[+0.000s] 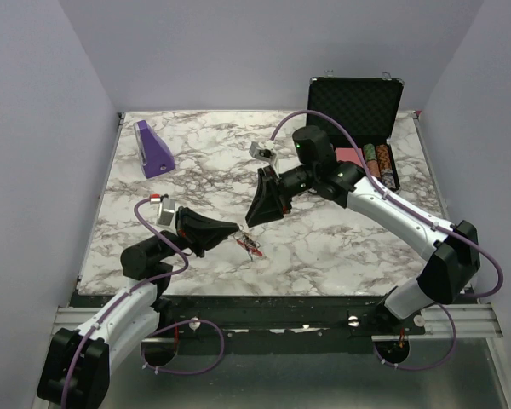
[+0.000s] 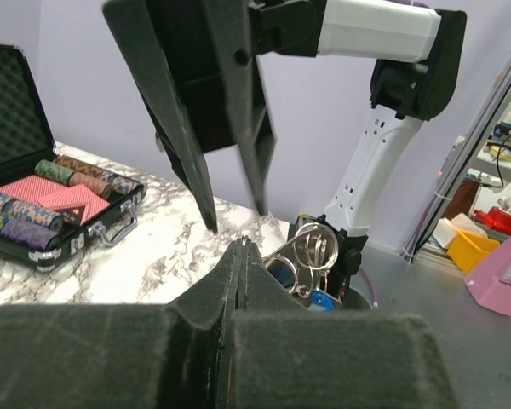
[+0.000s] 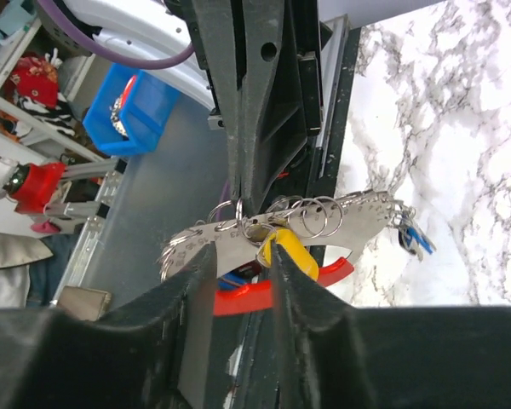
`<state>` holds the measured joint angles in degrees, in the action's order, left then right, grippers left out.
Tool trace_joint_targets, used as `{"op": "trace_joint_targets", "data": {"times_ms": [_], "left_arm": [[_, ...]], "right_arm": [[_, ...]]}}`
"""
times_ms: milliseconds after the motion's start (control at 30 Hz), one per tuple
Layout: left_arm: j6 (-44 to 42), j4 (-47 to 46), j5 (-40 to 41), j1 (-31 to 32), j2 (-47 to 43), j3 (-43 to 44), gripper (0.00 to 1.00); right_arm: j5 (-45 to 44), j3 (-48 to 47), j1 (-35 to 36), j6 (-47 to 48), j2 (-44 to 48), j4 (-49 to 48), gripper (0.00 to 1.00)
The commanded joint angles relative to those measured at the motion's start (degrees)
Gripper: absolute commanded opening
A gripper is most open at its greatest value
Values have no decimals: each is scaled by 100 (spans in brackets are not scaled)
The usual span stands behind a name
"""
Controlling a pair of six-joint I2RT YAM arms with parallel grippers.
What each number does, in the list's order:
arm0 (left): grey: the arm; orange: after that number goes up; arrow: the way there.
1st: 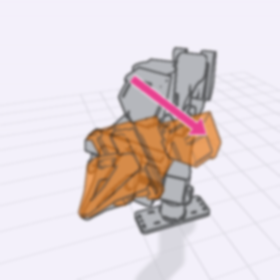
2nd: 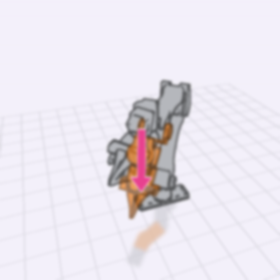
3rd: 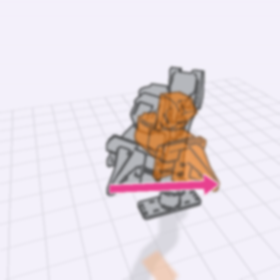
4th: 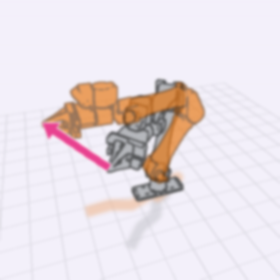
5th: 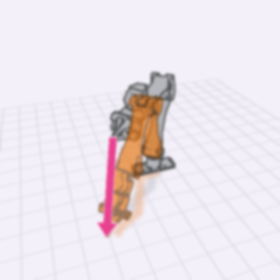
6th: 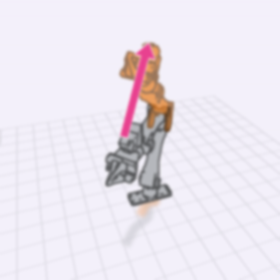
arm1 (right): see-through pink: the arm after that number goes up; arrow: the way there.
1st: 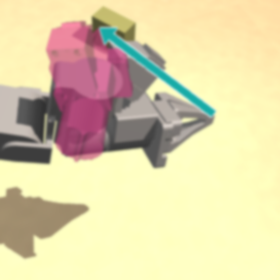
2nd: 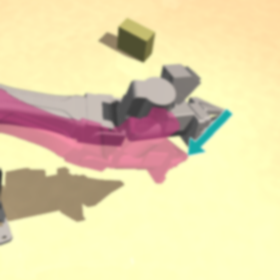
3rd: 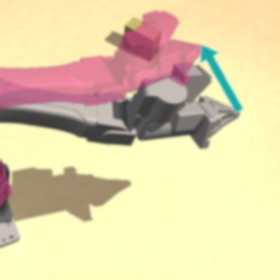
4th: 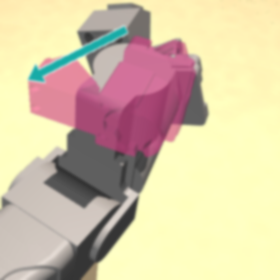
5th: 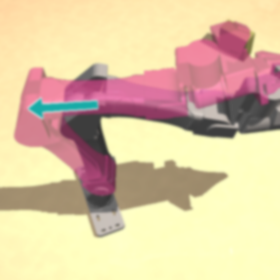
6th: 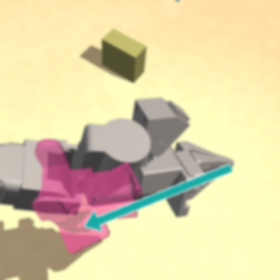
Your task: Put the keys on the keyring
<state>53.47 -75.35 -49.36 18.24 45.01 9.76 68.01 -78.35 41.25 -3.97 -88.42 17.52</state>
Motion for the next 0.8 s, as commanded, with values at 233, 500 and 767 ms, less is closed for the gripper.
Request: {"op": "trace_joint_targets", "data": {"times_ms": [233,500,767], "left_arm": [[-344,-1186,-83,-435,341,-176,0],[-1541,1110,796,-295,1297,1096,0],[-2269,2093,2175,144,3275,3003,0]], "right_arm": [[-59,222,-986,1038,413,595,64],[-358,847,-1831,1522,615,622,68],[-271,1269,-2402,1478,800,200,72]]}}
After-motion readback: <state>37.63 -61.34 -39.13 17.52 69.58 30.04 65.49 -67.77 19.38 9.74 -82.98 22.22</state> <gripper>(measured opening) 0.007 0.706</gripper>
